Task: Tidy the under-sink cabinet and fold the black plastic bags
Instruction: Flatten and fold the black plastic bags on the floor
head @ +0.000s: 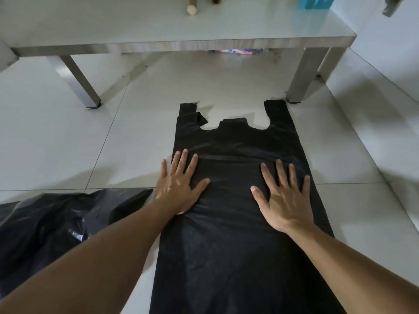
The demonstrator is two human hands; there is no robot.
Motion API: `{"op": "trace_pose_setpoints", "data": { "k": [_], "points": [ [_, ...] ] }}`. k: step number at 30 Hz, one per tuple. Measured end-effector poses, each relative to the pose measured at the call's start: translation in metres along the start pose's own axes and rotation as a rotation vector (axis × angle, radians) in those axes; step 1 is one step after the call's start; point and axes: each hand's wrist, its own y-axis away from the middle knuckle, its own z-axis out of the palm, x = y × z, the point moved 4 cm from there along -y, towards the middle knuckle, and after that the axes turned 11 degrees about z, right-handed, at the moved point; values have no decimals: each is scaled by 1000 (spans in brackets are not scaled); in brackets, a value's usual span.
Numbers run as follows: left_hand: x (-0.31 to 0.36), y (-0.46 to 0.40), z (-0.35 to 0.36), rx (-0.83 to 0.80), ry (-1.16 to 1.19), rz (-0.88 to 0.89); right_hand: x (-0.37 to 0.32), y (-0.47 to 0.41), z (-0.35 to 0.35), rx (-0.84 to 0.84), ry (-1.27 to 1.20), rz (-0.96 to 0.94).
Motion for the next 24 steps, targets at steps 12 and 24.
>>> {"op": "trace_pose_setpoints", "data": {
  "k": [12, 24],
  "points": [
    [-2, -1, 0, 41, 9, 7, -141, -111, -76, -69, -802, -7],
    [-1, 0, 0, 17, 15, 25, -230, -179, -106, -569, -1386, 356]
  ]
}}
